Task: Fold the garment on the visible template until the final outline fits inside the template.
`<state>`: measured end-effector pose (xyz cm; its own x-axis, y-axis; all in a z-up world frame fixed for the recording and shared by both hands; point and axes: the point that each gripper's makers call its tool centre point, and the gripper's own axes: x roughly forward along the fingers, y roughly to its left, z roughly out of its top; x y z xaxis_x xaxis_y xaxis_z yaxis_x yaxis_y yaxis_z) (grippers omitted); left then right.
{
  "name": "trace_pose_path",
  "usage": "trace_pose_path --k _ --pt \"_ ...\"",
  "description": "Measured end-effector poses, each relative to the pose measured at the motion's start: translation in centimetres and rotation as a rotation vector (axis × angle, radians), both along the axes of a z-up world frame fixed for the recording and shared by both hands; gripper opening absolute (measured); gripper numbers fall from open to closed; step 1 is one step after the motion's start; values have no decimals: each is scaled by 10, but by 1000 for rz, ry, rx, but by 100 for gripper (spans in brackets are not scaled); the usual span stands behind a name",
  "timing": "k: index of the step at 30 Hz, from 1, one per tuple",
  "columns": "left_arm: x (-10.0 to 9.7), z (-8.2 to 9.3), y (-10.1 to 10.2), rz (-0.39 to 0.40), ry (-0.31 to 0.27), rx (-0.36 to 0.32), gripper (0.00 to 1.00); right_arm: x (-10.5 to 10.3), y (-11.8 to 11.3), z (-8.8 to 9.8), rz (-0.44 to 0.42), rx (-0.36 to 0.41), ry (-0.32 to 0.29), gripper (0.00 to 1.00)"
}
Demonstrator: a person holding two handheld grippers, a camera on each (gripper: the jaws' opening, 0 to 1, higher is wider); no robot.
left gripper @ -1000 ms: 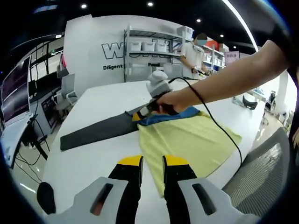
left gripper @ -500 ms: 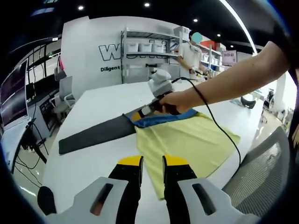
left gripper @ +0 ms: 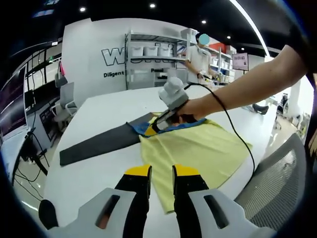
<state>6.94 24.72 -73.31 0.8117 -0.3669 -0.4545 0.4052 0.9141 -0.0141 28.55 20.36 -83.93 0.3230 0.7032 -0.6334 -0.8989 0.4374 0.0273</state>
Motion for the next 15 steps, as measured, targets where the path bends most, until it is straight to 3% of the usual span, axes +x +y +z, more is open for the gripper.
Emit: trace_pose_path --k 5,8,15 --pt "-1 -1 2 5 4 2 12 -6 4 -5 84 -38 -48 11" --pt "-1 -2 3 7 5 4 12 -4 3 -6 96 -65 -73 0" --pt "-1 -3 5 17 9 3 12 -1 4 -1 55 -27 -40 0"
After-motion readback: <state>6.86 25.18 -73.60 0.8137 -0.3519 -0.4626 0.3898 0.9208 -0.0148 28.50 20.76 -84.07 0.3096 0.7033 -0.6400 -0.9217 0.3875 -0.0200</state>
